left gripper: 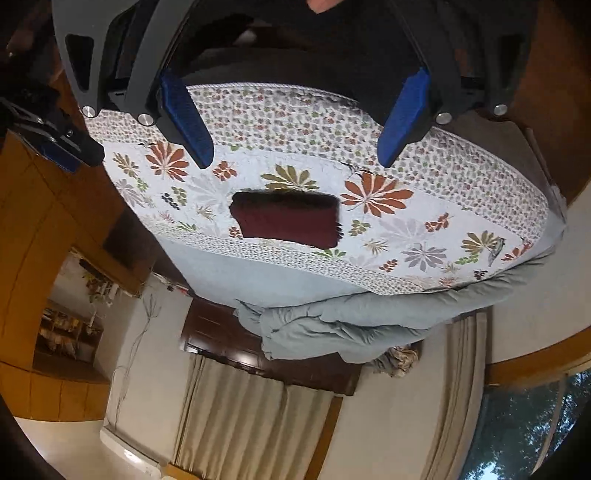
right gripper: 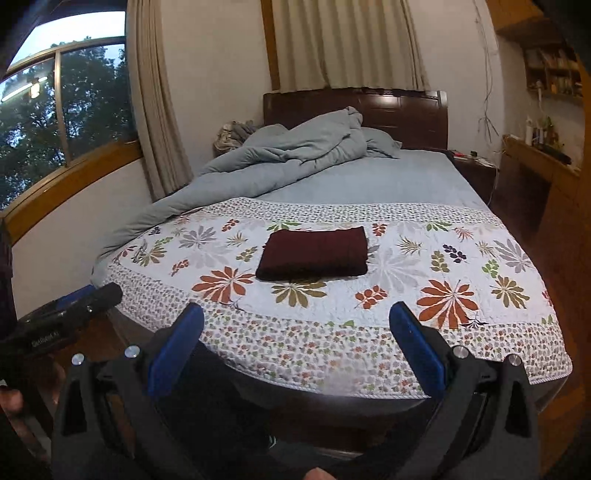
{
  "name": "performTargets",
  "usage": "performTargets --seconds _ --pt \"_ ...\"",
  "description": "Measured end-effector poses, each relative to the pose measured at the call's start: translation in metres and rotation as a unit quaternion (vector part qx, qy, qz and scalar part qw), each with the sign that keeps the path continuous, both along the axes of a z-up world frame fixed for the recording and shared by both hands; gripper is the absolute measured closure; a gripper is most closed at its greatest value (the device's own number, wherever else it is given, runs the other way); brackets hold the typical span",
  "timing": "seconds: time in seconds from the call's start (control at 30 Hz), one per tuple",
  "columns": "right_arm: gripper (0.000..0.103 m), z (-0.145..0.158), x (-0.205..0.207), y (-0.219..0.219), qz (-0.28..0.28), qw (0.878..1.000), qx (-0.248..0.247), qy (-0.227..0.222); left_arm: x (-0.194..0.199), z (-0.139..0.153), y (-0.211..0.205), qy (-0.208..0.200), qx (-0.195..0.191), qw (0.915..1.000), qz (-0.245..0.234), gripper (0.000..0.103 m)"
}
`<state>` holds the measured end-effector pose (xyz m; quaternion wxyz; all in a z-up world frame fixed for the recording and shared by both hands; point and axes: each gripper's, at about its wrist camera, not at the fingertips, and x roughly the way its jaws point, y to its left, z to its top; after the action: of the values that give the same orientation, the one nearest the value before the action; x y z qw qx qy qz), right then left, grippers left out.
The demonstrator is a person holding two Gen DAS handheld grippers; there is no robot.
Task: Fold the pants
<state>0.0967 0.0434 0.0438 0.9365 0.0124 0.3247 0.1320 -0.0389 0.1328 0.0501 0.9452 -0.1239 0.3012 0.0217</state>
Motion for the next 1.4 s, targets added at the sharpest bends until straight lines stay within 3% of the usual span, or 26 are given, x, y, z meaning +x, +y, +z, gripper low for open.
performTargets --seconds 0.13,0.47,0.67,0.87,1.4 --pt "0.003 -0.002 0.005 0.005 -0.003 1.0 -0.013 0.006 0.002 0.003 -0.008 -0.005 0.044 0.9989 0.014 0.012" --pt "0.003 -0.026 0.035 0.012 -0.004 0.999 -0.034 0.032 0.027 -0.011 -0.012 0.013 0.048 0.9987 -0.003 0.012" --pt "0.003 -0.04 0.052 0.009 -0.001 0.999 -0.021 0.05 0.04 -0.014 -0.02 0.011 0.094 0.9954 0.018 0.012" --pt "0.003 -0.044 0.056 0.009 0.002 0.998 -0.018 0.052 0.05 -0.016 -0.016 0.017 0.05 0.9985 -0.01 0.012" --pt "0.003 -0.048 0.055 0.01 0.004 0.998 -0.017 0.065 0.046 -0.019 -0.021 0.02 0.059 0.998 -0.011 0.012"
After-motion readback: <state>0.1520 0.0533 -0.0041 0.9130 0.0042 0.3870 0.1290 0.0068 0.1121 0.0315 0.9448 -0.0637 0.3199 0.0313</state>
